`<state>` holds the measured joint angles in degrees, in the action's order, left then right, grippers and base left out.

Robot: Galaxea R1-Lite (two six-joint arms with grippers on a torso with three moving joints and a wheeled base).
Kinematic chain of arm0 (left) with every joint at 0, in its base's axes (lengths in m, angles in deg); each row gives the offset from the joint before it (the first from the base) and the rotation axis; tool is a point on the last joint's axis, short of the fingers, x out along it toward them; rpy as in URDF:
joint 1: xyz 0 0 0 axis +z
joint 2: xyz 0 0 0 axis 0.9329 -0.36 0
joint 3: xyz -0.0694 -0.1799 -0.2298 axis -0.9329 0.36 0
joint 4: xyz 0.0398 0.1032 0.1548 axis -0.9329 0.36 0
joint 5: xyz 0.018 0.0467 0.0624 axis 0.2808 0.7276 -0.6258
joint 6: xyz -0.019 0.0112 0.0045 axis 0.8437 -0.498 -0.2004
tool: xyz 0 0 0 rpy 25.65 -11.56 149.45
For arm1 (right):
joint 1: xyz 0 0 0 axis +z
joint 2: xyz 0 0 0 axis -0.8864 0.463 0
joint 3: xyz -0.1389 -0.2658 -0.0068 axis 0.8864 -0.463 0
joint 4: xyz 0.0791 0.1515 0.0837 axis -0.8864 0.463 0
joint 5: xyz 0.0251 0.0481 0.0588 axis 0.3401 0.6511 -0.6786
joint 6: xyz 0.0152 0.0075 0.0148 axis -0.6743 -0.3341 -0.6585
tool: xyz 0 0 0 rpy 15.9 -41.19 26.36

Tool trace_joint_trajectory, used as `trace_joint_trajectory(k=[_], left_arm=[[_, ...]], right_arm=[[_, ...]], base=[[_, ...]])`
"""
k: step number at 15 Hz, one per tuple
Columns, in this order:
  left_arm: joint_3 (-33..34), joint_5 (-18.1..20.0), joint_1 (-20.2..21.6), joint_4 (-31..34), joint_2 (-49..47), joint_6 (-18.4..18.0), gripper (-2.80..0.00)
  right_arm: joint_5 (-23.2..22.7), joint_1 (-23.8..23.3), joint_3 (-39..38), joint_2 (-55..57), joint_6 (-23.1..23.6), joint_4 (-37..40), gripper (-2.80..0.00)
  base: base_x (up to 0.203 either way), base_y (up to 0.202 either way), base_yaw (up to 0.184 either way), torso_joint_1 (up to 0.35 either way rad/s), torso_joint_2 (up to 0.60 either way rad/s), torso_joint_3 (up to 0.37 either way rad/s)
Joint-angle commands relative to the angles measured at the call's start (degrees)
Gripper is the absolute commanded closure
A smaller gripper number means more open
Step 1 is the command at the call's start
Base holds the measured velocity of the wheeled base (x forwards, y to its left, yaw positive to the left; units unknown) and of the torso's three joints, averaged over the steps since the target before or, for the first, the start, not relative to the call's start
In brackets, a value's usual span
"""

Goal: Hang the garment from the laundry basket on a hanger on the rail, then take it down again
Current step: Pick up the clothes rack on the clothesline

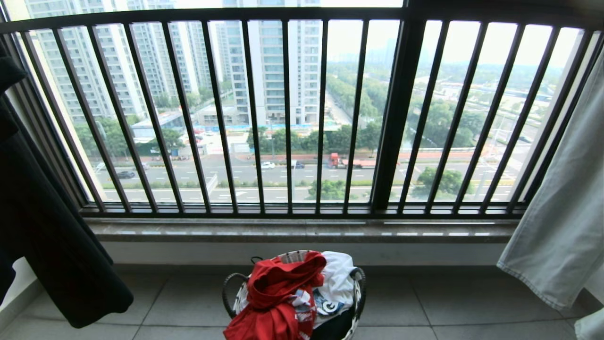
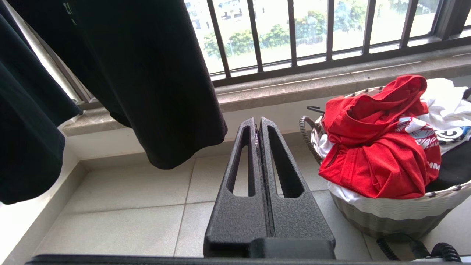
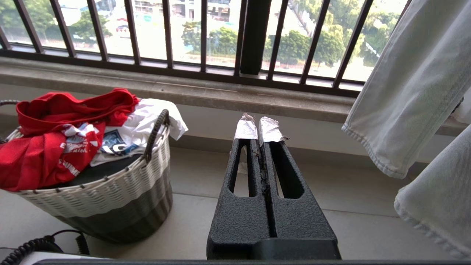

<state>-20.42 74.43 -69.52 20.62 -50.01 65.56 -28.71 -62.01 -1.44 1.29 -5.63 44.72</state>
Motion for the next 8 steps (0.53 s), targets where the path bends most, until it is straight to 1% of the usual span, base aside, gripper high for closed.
trace_joint_trajectory(k=[1, 8], left_arm=[[0.0, 0.0, 0.0, 0.0, 0.0, -0.1, 0.0], [0.0, 0.0, 0.0, 0.0, 0.0, -0.1, 0.0]], right_arm=[[0.0, 0.0, 0.0, 0.0, 0.0, 0.0, 0.0], [0.0, 0.0, 0.0, 0.1, 0.1, 0.0, 0.0]], base=[[0.0, 0.0, 0.0, 0.0, 0.0, 0.0], [0.0, 0.0, 0.0, 0.0, 0.0, 0.0]])
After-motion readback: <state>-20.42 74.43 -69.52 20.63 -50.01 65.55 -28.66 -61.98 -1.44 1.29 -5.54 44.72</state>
